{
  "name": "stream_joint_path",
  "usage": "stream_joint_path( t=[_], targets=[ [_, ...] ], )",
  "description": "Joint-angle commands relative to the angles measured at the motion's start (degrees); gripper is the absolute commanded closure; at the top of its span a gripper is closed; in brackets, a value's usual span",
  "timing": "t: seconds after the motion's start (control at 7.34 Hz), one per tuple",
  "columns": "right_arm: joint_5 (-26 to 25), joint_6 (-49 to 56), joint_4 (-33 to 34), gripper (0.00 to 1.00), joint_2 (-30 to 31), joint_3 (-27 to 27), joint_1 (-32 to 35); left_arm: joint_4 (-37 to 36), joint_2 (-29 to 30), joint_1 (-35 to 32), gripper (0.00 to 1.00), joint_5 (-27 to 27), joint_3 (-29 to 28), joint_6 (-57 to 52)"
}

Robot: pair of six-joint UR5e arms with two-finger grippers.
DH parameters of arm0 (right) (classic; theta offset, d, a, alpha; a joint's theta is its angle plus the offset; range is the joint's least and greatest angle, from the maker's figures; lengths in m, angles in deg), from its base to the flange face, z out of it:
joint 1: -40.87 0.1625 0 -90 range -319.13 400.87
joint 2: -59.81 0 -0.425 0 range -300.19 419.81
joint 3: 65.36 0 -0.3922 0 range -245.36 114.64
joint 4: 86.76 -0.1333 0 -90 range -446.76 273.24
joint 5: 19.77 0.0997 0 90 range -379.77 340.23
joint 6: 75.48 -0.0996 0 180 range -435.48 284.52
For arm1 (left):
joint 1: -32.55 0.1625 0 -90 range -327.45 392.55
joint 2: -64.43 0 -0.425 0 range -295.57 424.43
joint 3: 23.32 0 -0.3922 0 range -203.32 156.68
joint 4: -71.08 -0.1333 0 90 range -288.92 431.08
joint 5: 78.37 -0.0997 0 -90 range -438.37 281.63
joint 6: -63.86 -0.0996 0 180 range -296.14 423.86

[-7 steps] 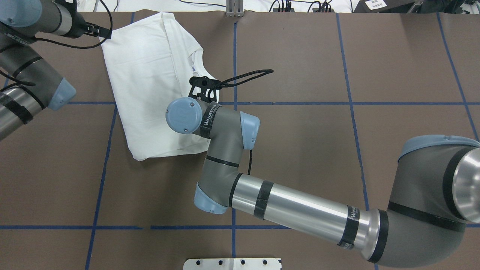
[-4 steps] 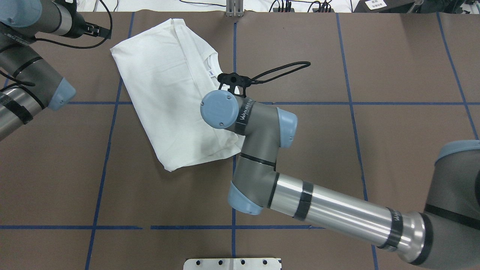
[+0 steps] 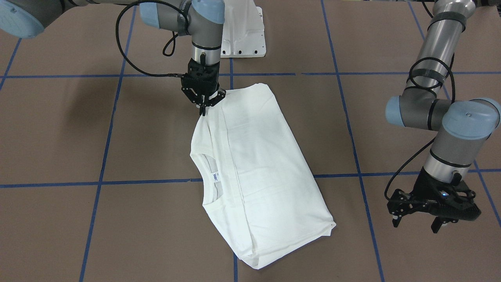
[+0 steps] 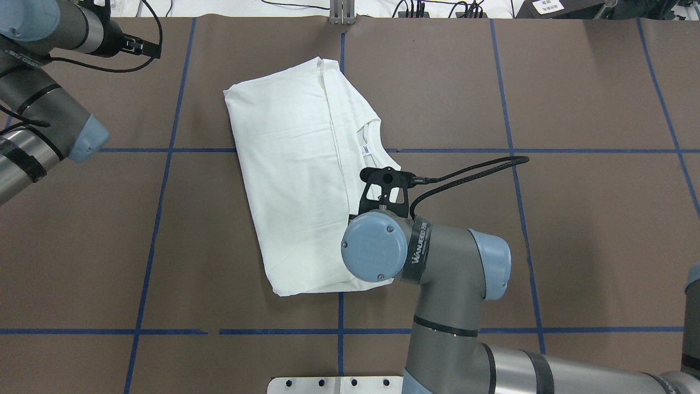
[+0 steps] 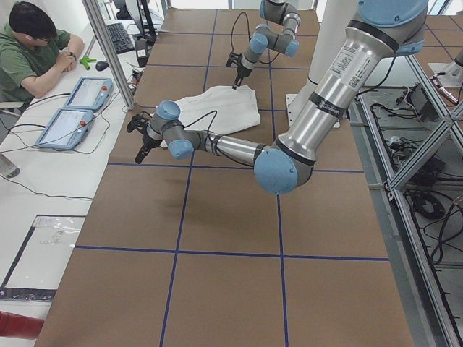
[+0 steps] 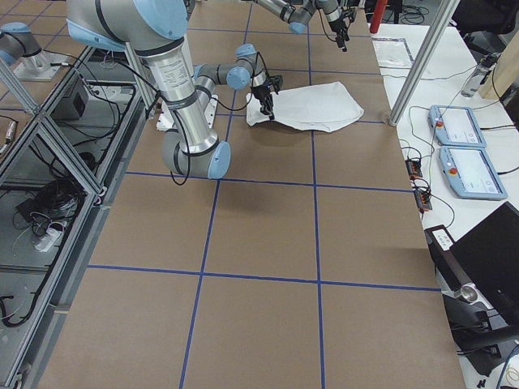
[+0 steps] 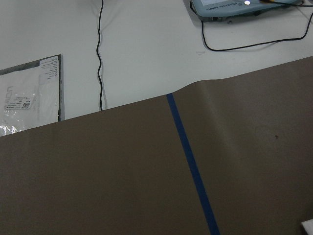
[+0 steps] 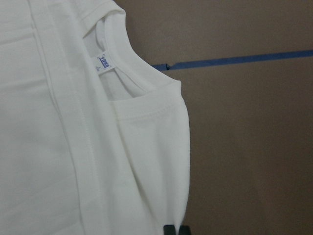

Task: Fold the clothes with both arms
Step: 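Push the shirt with the right gripper to straighten it square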

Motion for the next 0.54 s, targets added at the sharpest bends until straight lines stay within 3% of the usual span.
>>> stream_joint_path(
  t=[0.0,0.14,0.27,0.41],
  targets=[
    [-4.5,-5.5,2.1,1.00,-0.4,-1.0,-5.3,0.0,0.0,0.0,0.00,0.0,0.0,0.1],
    [-4.8,-6.1,2.1,1.00,-0.4,-1.0,-6.2,0.0,0.0,0.0,0.00,0.0,0.0,0.1],
    [-5.1,-5.1,2.1,0.01,-0.1,-0.8,-6.3,0.0,0.0,0.0,0.00,0.0,0.0,0.1],
    [-5.0,-2.0,2.0,0.00,-0.3,-1.1,-5.2,0.0,0.0,0.0,0.00,0.0,0.1,0.1]
  ],
)
